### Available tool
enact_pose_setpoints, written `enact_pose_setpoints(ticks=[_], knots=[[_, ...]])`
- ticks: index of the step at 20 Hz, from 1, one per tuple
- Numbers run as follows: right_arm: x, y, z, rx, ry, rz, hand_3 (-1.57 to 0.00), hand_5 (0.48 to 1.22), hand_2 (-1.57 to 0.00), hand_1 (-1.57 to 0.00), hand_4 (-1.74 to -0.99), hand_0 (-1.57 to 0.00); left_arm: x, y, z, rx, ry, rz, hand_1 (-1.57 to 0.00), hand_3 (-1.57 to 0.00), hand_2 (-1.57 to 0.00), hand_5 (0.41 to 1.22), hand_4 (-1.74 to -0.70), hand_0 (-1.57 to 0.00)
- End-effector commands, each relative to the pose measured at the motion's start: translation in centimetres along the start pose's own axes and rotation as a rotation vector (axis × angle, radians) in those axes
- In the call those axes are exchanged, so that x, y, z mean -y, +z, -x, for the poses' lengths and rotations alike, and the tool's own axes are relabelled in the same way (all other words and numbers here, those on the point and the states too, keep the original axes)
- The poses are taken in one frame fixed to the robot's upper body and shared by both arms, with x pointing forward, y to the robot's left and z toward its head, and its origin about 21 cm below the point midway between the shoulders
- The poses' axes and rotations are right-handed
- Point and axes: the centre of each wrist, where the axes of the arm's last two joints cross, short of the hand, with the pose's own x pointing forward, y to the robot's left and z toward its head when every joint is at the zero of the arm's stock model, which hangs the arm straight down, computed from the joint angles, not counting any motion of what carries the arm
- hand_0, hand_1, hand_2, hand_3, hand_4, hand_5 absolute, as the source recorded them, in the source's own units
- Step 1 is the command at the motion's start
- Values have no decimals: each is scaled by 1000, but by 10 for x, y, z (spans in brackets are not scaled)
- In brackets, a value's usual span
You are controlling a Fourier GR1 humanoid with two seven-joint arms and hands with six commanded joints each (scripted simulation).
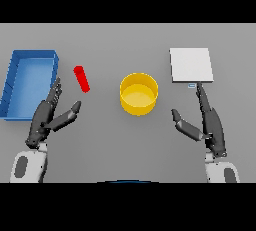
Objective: Pick up the red beaker and tilt it to pour out 1 green nut into yellow bowl. Pick up the yellow bowl and place it on the metallic measuring scale.
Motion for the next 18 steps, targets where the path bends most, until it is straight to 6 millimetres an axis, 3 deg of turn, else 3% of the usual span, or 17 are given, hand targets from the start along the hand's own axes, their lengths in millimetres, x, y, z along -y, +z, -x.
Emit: enact_pose_setpoints(ticks=[1,10,18], knots=[[2,-3,0,-9,13,0,1,617,1,1,-1230,1,5,-8,3,-1,-3,8,1,1,1,611,-1191,1],[2,-4,0,24,3,5,1,634,1,1,-1278,1,17,-60,18,-5,-43,16,1,1,1,668,-1262,1],[5,-4,2,-2,1,9,1,644,1,1,-1272,1,23,-98,14,-9,-65,30,1,1,1,691,-1298,1]])
